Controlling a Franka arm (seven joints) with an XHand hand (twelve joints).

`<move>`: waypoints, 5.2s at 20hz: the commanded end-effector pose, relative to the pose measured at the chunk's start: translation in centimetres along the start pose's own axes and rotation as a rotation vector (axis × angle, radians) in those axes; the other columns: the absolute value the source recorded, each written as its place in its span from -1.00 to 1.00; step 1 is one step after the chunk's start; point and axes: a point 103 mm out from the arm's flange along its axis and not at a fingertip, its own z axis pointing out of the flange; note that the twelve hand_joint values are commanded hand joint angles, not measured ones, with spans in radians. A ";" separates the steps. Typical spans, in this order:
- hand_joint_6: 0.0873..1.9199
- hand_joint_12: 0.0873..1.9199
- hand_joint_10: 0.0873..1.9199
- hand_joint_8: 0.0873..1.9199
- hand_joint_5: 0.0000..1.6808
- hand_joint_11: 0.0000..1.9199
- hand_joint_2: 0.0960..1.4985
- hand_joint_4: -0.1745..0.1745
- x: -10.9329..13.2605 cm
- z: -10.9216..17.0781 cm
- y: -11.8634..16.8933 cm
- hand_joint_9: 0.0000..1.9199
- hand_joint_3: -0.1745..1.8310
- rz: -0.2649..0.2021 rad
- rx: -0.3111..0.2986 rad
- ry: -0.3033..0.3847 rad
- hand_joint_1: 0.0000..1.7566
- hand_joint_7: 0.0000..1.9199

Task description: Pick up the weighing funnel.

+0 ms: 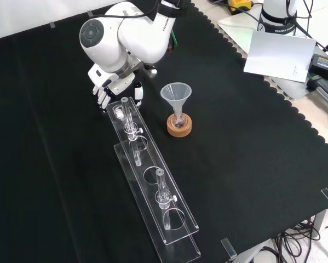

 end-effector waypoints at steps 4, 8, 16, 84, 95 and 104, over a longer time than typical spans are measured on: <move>-0.38 0.25 -0.55 -0.36 -0.22 -0.40 -0.23 0.03 0.2 -0.4 1.3 -0.18 -0.30 0.002 0.011 0.003 0.02 -0.41; -0.37 0.24 -0.55 -0.36 -0.22 -0.39 -0.23 0.03 0.3 0.1 1.2 -0.18 -0.30 0.000 0.003 0.002 0.02 -0.41; -0.34 0.24 -0.55 -0.36 -0.18 -0.38 -0.23 0.07 0.4 0.4 1.0 -0.16 -0.29 -0.022 0.000 -0.025 0.04 -0.39; -0.60 -0.10 -0.82 -0.39 0.64 0.04 -0.20 1.00 -3.4 -2.7 -2.0 0.21 -0.25 0.000 -0.115 0.009 0.30 -0.18; -0.60 -0.10 -0.83 -0.40 0.64 0.03 -0.19 1.00 -5.7 -8.4 -7.8 0.19 -0.25 0.067 -0.097 -0.107 0.30 -0.24; -0.60 -0.10 -0.84 -0.40 0.63 0.02 -0.19 1.00 -6.3 -11.3 -12.7 0.19 -0.25 0.116 -0.080 -0.127 0.30 -0.25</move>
